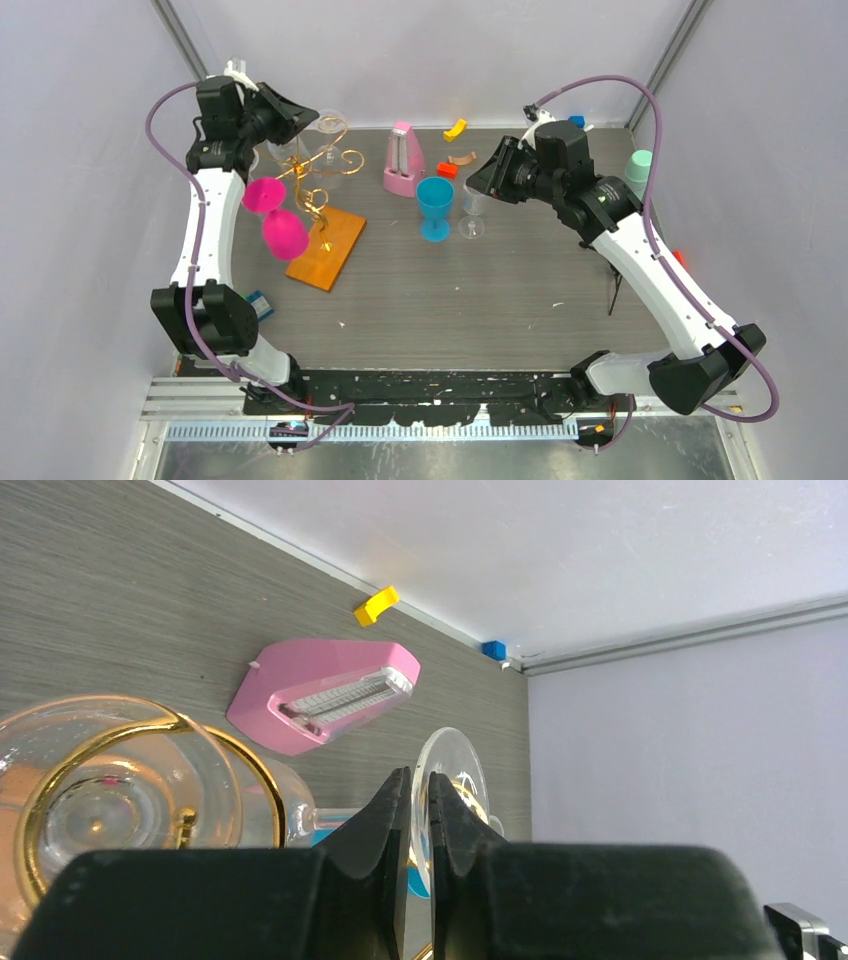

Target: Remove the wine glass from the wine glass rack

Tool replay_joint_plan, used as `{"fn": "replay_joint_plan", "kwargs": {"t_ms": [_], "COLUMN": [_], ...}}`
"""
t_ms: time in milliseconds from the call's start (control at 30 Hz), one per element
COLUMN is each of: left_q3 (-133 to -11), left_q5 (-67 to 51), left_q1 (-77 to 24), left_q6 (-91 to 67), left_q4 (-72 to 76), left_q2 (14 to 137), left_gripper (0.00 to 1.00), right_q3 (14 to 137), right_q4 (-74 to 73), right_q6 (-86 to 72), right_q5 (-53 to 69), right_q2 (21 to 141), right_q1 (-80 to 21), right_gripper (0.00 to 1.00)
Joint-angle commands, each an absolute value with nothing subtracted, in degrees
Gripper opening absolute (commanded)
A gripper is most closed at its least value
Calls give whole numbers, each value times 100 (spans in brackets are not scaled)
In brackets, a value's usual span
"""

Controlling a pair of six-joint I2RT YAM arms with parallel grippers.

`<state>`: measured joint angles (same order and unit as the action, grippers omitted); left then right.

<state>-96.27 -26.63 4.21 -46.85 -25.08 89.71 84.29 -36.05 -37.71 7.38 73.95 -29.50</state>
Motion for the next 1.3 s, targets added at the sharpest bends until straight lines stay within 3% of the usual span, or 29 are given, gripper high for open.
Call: {"fn": "replay_joint_plan", "kwargs": {"t_ms": [0,367,1267], "left_q3": [-9424,-9178,-9230], "left_q5": [-2996,-3612,-4385], "left_q1": [584,668,666], "left_q6": [-5182,-5861,-5659], "left_q4": [-1701,-849,-928], "left_q2": [8647,8433,8576], "left_gripper": [0,0,0], "right_q3": [8431,8328,8177], "right_q4": [-3303,-3236,-3093], "right_q6": [-3832,-3867,-3915], "right_q5": [680,664,629], "right_q2": [7242,7216,7189], "right_q1": [-2950,-2948,-2945], "right_gripper": [31,30,31]}}
